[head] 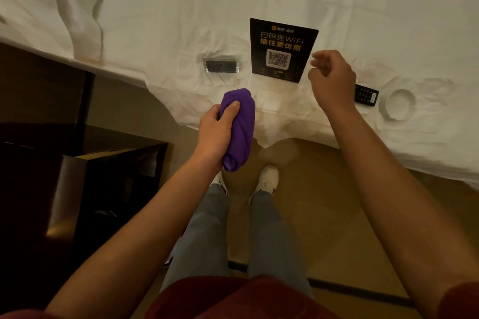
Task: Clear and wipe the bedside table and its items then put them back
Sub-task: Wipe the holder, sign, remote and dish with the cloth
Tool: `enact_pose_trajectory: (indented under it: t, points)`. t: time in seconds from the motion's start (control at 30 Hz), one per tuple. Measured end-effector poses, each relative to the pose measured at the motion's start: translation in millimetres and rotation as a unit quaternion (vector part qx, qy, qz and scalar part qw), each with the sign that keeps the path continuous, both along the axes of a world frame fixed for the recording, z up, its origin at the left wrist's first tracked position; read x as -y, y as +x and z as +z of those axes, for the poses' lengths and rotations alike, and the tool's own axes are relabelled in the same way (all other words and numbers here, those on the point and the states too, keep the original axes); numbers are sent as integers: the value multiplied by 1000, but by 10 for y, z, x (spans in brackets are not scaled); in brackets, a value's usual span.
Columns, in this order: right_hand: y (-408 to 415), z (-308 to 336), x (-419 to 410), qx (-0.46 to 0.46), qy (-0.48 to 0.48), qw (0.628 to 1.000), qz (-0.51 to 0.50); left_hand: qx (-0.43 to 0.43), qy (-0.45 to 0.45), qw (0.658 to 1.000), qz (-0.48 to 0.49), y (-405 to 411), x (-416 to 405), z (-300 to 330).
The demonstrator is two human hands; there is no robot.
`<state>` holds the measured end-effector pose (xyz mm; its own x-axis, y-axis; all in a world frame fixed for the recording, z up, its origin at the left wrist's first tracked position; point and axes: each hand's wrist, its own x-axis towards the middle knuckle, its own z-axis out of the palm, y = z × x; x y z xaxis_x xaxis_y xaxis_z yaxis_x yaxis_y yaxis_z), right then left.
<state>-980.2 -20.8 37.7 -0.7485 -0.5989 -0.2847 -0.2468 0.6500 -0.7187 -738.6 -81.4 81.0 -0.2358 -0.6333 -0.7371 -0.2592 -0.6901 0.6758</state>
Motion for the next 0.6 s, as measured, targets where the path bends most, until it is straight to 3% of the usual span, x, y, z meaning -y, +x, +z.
enact_pose_trajectory:
  t: [0.6]
  points:
    - [-553, 112, -1630, 53, 40, 996, -68, 7, -6, 997, -76, -990, -768, 167]
